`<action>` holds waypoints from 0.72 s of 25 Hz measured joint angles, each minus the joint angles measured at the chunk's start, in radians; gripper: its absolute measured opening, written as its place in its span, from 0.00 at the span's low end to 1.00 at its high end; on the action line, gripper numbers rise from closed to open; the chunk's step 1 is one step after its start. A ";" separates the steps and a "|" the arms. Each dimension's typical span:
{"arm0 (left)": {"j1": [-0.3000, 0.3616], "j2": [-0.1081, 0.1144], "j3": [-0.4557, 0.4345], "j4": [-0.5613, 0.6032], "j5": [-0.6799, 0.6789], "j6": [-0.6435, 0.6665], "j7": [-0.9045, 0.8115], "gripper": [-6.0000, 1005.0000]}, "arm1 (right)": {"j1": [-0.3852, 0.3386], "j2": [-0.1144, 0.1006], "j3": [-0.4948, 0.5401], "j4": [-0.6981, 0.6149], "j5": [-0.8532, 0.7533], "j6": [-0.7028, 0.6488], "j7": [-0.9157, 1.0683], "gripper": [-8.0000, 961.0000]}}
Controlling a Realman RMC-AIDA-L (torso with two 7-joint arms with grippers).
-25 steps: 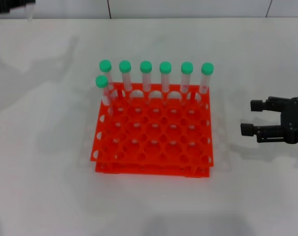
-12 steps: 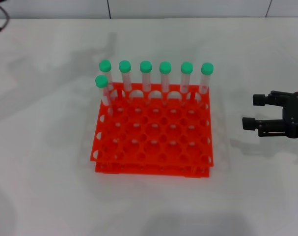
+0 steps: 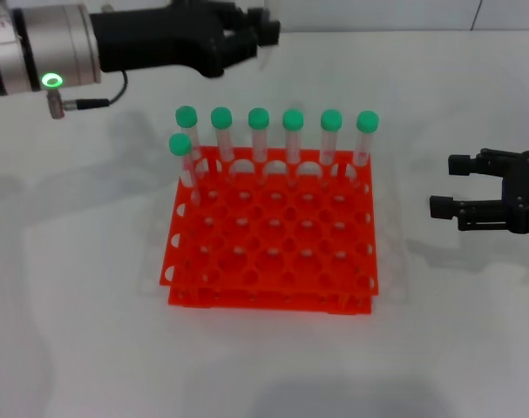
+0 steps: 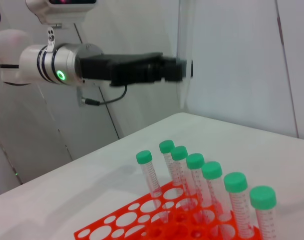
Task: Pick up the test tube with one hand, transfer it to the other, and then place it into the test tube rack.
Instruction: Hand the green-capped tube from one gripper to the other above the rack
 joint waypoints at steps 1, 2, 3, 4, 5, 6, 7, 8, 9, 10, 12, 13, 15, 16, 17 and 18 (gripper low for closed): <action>0.000 -0.001 0.009 -0.001 0.000 0.000 0.007 0.21 | 0.001 0.000 0.000 0.000 0.000 0.000 0.000 0.83; 0.000 -0.001 0.014 -0.003 0.000 0.001 0.013 0.21 | 0.001 0.000 0.000 -0.001 0.000 0.001 0.000 0.83; 0.001 -0.001 0.015 -0.005 0.000 0.002 0.018 0.21 | 0.001 0.000 0.001 -0.001 0.000 0.001 0.000 0.83; 0.003 -0.002 0.016 -0.006 0.000 0.004 0.024 0.21 | 0.002 0.000 0.003 -0.001 0.001 0.001 0.000 0.83; 0.005 -0.002 0.017 -0.007 0.001 0.007 0.028 0.21 | 0.003 0.000 0.006 -0.002 0.001 0.001 0.000 0.83; 0.007 -0.002 0.017 -0.007 0.001 0.007 0.030 0.21 | 0.004 0.000 0.010 -0.002 0.001 0.000 0.000 0.83; 0.009 -0.004 0.017 -0.008 0.001 0.008 0.034 0.21 | 0.006 0.000 0.017 -0.002 0.001 -0.002 -0.001 0.83; 0.011 -0.006 0.017 -0.008 0.001 0.008 0.037 0.21 | 0.006 0.000 0.020 -0.002 0.001 -0.002 -0.001 0.83; 0.014 -0.009 0.017 -0.009 0.001 0.009 0.044 0.21 | 0.007 0.001 0.022 -0.002 0.001 -0.003 -0.002 0.83; 0.017 -0.012 0.017 -0.009 0.001 0.010 0.052 0.21 | 0.009 0.001 0.023 -0.003 0.001 -0.003 -0.002 0.83; 0.022 -0.018 0.017 -0.010 0.001 0.012 0.070 0.21 | 0.012 0.001 0.023 -0.003 0.001 -0.003 -0.002 0.83; 0.023 -0.020 0.018 -0.010 0.001 0.013 0.077 0.21 | 0.015 0.001 0.023 -0.004 0.001 -0.004 -0.002 0.83; 0.024 -0.024 0.023 -0.010 0.001 0.013 0.083 0.21 | 0.020 -0.001 0.024 -0.004 0.001 -0.004 -0.002 0.83; 0.025 -0.024 0.026 -0.010 0.001 0.013 0.084 0.21 | 0.024 -0.001 0.024 -0.004 0.001 -0.004 -0.002 0.83; 0.025 -0.026 0.032 -0.010 0.001 0.013 0.085 0.21 | 0.026 -0.001 0.025 -0.004 0.001 -0.004 -0.002 0.83; 0.026 -0.028 0.039 -0.011 0.001 0.012 0.086 0.21 | 0.030 -0.002 0.025 -0.004 0.001 -0.004 -0.002 0.83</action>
